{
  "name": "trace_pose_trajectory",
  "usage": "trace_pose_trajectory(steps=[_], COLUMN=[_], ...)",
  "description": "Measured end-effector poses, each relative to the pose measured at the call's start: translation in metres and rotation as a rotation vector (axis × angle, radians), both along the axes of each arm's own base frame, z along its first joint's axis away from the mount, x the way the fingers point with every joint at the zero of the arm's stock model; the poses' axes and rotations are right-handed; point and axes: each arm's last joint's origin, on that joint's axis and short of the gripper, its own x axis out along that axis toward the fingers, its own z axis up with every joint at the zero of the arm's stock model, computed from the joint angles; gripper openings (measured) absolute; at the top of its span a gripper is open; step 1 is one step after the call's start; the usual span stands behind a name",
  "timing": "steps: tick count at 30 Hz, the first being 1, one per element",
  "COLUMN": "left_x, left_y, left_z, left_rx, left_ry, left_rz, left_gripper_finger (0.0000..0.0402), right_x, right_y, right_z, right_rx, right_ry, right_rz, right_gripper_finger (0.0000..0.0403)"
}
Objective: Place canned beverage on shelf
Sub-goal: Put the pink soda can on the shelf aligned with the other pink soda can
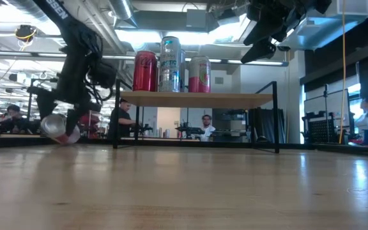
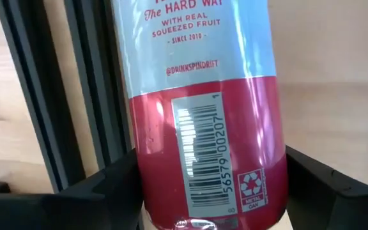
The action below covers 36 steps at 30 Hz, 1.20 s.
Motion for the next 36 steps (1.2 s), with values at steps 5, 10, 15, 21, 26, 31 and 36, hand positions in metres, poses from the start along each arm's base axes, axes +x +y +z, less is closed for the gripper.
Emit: trace_pose_trajectory(steps=[5,10,15,21,26,31,36], left_x=[0.001,0.002,0.003,-0.004,-0.004,-0.008,-0.017], left_y=[-0.015,-0.033,-0.052,-0.074,-0.09,-0.109,-0.126], left_z=[0.015,0.026,0.038,0.054,0.064,0.076,0.091], left_rx=[0.004,-0.059,-0.061,-0.084,-0.065,-0.063,-0.054], left_ry=[-0.019,-0.087,-0.093,-0.128,-0.208,-0.304,-0.45], left_rz=[-0.027,-0.031,-0.054,-0.093,-0.127,-0.195,-0.27], left_gripper_finger=[0.0271,0.0271,0.0271,0.0283,0.0277,0.0276,0.0275], right_x=[0.0,0.0,0.0,0.0,0.0,0.0,0.0], right_y=[0.0,0.0,0.0,0.0,0.0,0.0,0.0], right_z=[0.0,0.0,0.0,0.0,0.0,0.0,0.0], right_rx=[0.0,0.0,0.0,0.0,0.0,0.0,0.001], right_ry=[0.0,0.0,0.0,0.0,0.0,0.0,0.0], right_rz=[0.0,0.0,0.0,0.0,0.0,0.001,0.001], right_gripper_finger=[0.0351,0.0351,0.0351,0.0351,0.0351,0.0351,0.0351])
